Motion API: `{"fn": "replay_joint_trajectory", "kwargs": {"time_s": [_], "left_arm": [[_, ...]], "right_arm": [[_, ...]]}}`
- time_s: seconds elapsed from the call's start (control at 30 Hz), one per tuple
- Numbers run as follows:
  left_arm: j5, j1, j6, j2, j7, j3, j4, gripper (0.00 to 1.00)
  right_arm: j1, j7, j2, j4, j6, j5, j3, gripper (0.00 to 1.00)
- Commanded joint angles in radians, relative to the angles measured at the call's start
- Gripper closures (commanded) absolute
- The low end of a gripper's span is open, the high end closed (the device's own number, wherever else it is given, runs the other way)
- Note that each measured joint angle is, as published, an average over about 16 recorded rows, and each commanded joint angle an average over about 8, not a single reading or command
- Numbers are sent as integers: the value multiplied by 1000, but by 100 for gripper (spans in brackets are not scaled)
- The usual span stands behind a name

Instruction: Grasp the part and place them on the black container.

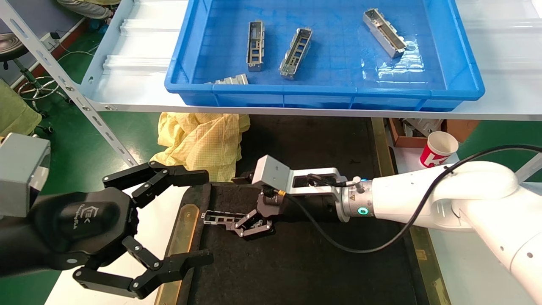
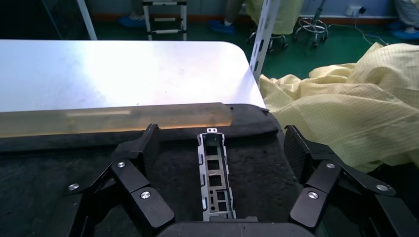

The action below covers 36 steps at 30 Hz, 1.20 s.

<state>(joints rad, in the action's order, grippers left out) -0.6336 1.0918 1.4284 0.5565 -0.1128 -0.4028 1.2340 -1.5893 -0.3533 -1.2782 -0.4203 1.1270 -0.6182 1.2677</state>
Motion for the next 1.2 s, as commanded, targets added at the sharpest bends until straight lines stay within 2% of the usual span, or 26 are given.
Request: {"fn": "replay_joint_trajectory", "kwargs": {"time_s": [0.03,0.3,1.2], "left_arm": [[0,0,0,0,0,0,0,0],[0,0,0,0,0,0,0,0],[0,0,0,0,0,0,0,0]], "right_arm": [[0,0,-4,-2,-6,-2,3,0],[28,31,30,-51,7,-13,-49,0],[260,274,333,-438,179,-61,-496,0]]}}
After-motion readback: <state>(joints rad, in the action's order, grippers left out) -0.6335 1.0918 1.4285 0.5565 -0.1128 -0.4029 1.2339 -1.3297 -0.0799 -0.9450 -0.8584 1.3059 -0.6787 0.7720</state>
